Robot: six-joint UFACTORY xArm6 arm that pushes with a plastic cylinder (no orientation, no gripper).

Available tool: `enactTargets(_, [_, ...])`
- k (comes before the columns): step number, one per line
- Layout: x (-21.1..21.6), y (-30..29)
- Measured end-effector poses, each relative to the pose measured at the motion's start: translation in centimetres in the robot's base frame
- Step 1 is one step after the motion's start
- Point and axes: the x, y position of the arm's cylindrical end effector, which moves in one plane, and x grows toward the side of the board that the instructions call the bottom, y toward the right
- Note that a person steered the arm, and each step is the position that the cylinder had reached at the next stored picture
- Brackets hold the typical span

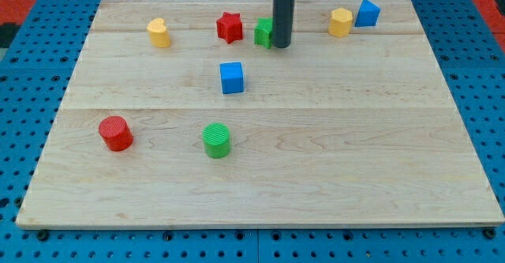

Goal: Slide the green star to the left side of the yellow hexagon

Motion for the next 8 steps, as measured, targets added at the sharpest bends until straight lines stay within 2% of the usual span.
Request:
enactTargets(1, [3.1,-3.0])
enactTargets(2, [-2.7,-4.4])
enactTargets(3, [-4.9,-3.9])
enactTargets(4, [-4.9,-7.9])
enactTargets(5, [-7.4,-7.5])
enactTargets(6, [-7.4,0.6])
enactTargets(7, [-7.3,2.1])
enactTargets(8, [-2.3,-0.2])
